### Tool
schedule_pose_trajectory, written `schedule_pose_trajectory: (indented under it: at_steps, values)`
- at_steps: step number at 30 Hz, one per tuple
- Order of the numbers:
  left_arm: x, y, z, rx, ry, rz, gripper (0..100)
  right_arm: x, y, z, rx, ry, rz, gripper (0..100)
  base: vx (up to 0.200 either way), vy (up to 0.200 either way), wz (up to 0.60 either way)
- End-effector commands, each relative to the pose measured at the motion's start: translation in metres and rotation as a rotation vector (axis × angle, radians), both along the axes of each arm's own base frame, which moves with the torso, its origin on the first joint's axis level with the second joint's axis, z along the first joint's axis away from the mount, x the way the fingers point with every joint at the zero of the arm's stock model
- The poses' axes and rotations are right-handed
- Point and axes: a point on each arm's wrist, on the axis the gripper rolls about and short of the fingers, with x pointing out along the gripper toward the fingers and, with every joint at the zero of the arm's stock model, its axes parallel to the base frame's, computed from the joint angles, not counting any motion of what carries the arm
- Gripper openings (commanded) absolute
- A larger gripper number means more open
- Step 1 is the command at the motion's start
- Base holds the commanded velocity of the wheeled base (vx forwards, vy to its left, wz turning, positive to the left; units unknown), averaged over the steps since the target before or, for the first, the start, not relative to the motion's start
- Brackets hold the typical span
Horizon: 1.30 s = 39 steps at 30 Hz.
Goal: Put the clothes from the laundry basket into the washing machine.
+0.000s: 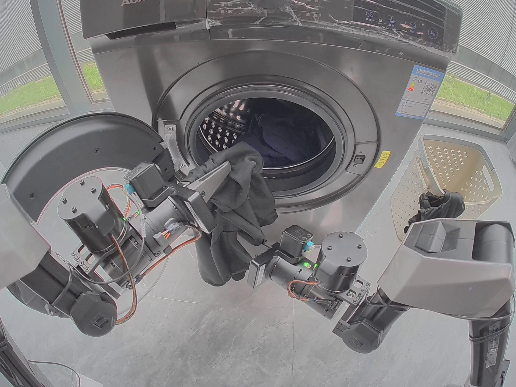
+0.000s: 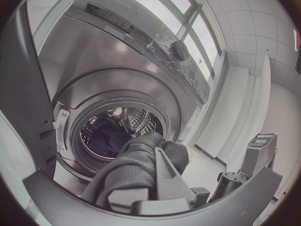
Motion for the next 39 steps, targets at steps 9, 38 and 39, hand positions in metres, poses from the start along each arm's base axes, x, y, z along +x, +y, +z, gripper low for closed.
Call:
schedule_pose_trajectory:
  at_steps: [9,38,39]
  values:
    - [0.002,0.009,0.001,-0.011,0.009,0.016,100,-0.043,-0.017,0.033,0.005,0.001,0.02,0,0.0,0.0,0.0]
    - [0.009,0.013,-0.01,-0.036,0.079,0.031,100,-0.055,-0.046,0.097,0.118,-0.092,-0.053,0,0.0,0.0,0.0]
    - [0.007,0.014,-0.012,-0.03,0.083,0.029,100,-0.051,-0.043,0.099,0.124,-0.088,-0.078,0,0.0,0.0,0.0]
